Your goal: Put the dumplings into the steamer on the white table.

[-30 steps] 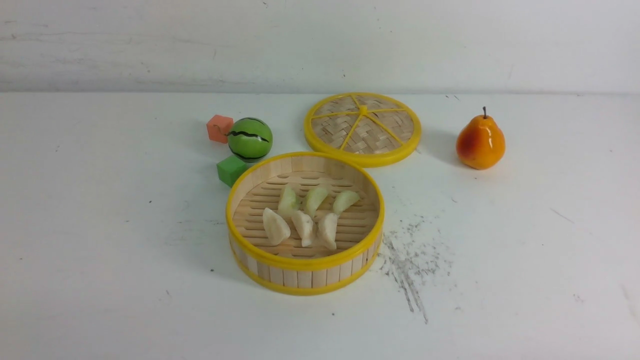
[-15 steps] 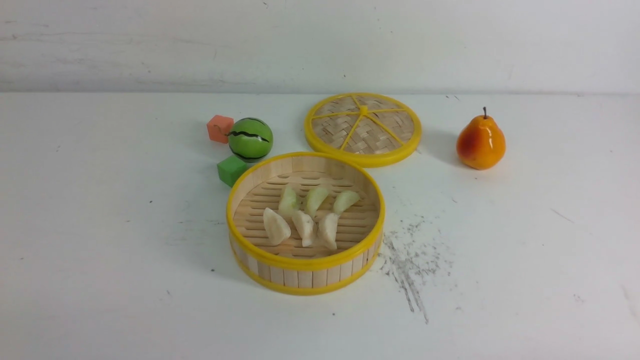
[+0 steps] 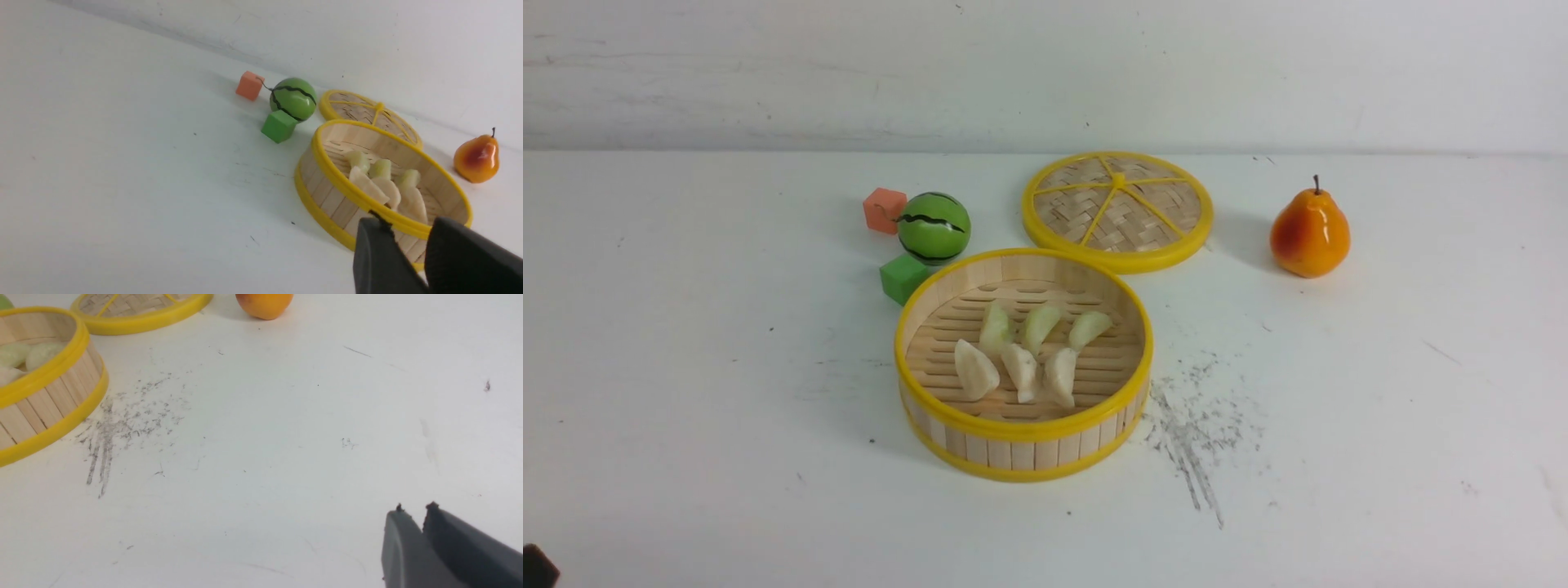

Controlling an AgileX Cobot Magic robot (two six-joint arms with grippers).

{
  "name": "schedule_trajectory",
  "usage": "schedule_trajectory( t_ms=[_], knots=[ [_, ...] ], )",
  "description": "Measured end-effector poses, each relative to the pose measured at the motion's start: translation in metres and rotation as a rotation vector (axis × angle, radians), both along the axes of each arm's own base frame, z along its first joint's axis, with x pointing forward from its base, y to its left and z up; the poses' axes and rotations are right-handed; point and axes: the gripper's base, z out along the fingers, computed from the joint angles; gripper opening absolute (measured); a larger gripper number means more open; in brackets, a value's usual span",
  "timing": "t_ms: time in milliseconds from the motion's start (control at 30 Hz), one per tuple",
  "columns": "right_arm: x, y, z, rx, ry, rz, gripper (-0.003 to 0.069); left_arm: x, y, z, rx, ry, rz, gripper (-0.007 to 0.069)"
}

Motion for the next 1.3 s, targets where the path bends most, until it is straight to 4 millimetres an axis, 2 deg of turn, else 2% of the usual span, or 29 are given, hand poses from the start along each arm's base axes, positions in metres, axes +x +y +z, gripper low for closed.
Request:
schedule_trajectory(
  t_ms=[67,100,200,333,467,600,1300],
  knots=[
    [0.0,0.0,0.0,0.0,0.0,0.0,0.0078,0.001,0.0,-0.007,0.001,0.016,0.004,0.0155],
    [0.0,0.0,0.0,0.0,0.0,0.0,0.0082,0.003,0.0,-0.017,0.033,0.034,0.009,0.0126],
    [0.0,0.0,0.0,0.0,0.0,0.0,0.0086,0.006,0.001,-0.031,0.065,0.041,0.022,0.0061],
    [0.0,0.0,0.0,0.0,0.0,0.0,0.0094,0.006,0.002,-0.036,0.09,0.069,0.026,-0.0014],
    [0.0,0.0,0.0,0.0,0.0,0.0,0.0096,0.003,0.001,-0.047,0.178,0.166,-0.011,-0.0014],
    [0.0,0.0,0.0,0.002,0.0,-0.001,0.0101,0.002,-0.001,-0.049,0.237,0.174,-0.042,-0.0014],
    [0.0,0.0,0.0,0.005,0.0,-0.002,0.0128,0.002,-0.002,-0.05,0.237,0.175,-0.051,-0.0014]
  ],
)
